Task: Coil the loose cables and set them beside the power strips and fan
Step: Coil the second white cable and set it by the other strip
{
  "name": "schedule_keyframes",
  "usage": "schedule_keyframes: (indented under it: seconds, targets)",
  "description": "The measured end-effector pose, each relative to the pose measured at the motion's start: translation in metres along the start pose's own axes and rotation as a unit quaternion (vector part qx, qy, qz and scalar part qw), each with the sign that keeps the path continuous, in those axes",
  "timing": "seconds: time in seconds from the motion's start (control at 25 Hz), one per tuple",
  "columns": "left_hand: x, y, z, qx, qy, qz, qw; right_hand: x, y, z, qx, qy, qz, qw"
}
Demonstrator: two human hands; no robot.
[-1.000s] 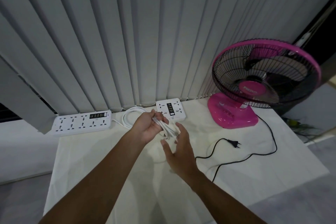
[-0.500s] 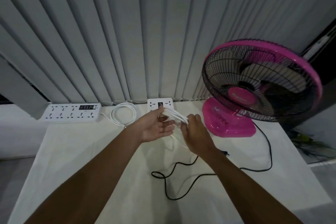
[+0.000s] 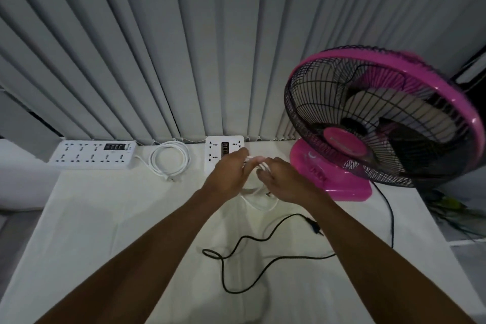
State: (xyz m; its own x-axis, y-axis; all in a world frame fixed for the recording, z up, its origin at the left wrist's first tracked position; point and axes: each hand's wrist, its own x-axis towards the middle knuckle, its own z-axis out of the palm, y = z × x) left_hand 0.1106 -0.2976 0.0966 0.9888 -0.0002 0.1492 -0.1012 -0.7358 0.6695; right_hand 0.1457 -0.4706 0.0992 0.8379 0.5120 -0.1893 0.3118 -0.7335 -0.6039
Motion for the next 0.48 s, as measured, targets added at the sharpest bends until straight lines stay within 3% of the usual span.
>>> schedule_keyframes:
  seconds: [0.12, 0.28, 0.48]
  targets:
    - [0.010, -0.010, 0.015, -0.054, 0.004, -0.080, 0.995, 0.001, 0.005, 0.014, 0.126, 0.101, 0.076, 0.984]
    - [0.023, -0.017, 0.040, -0.162, 0.032, -0.188, 0.968, 0.001, 0.020, 0.041, 0.356, 0.175, 0.216, 0.892]
    - [0.037, -0.031, 0.070, -0.274, 0.004, -0.314, 0.909, 0.012, 0.043, 0.061, 0.487, 0.226, 0.266, 0.801]
